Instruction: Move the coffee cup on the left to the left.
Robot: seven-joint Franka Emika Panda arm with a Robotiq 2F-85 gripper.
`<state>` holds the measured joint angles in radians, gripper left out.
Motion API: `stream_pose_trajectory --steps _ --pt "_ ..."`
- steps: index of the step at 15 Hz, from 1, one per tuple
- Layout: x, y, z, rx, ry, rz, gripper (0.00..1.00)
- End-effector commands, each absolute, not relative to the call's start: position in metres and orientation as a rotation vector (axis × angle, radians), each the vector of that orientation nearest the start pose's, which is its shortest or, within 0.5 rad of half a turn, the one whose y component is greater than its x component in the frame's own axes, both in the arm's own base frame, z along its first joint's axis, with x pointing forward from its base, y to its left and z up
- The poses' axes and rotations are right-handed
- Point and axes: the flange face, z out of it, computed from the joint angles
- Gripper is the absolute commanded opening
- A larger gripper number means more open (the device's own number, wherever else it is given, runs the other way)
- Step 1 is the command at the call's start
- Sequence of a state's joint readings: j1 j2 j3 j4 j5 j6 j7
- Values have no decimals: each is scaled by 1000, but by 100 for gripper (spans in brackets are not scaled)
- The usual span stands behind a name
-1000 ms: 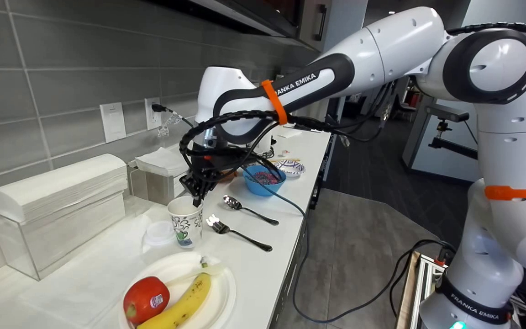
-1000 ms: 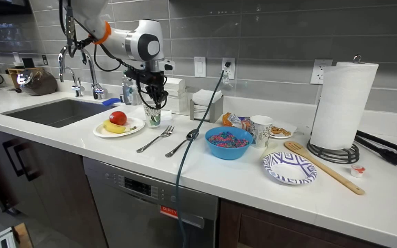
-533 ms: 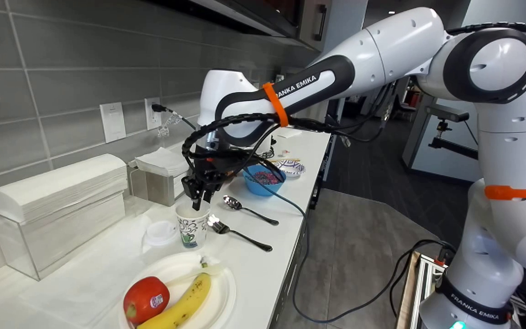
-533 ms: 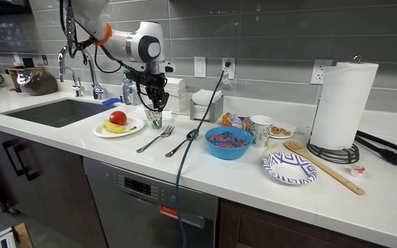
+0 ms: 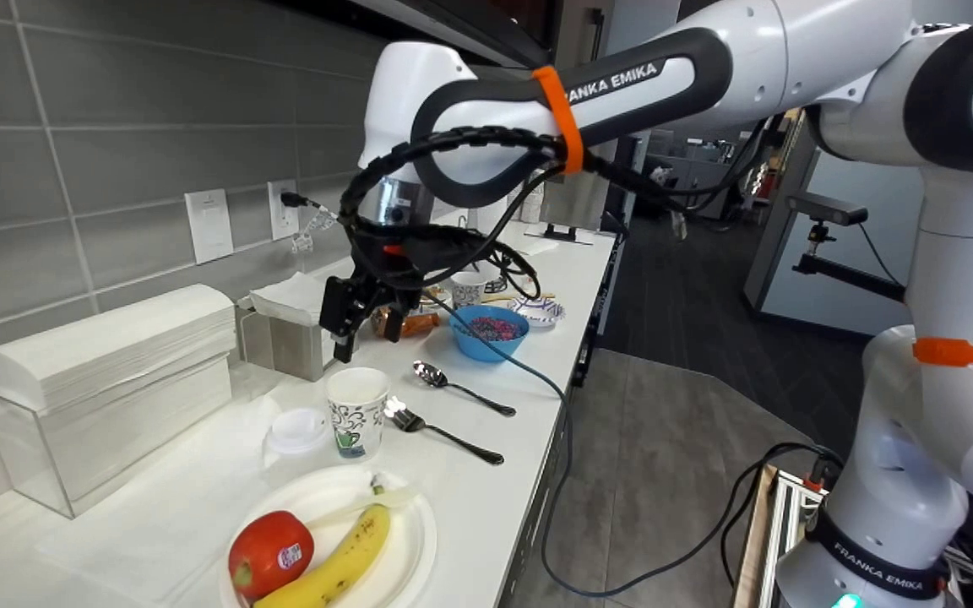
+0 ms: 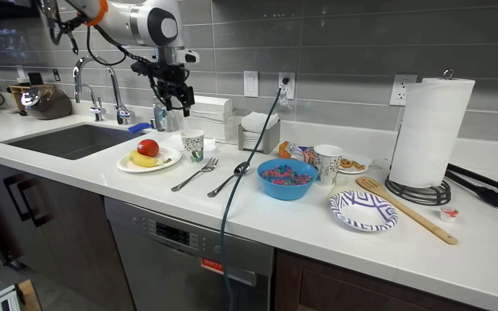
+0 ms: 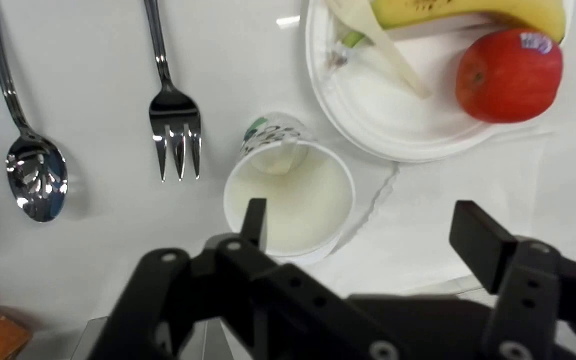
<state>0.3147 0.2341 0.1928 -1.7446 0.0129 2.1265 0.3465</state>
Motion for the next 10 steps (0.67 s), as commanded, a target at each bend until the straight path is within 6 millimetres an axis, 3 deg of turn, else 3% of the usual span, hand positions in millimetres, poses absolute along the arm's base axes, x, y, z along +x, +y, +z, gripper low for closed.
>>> stream_pose_trajectory --steps 1,5,6,10 --pt "529 304 484 -3134 -245 -76 100" --pt "497 281 521 -3387 -183 -47 100" --pt "513 291 509 -3296 -220 -45 100" --pt "502 282 527 -3355 -195 -62 100"
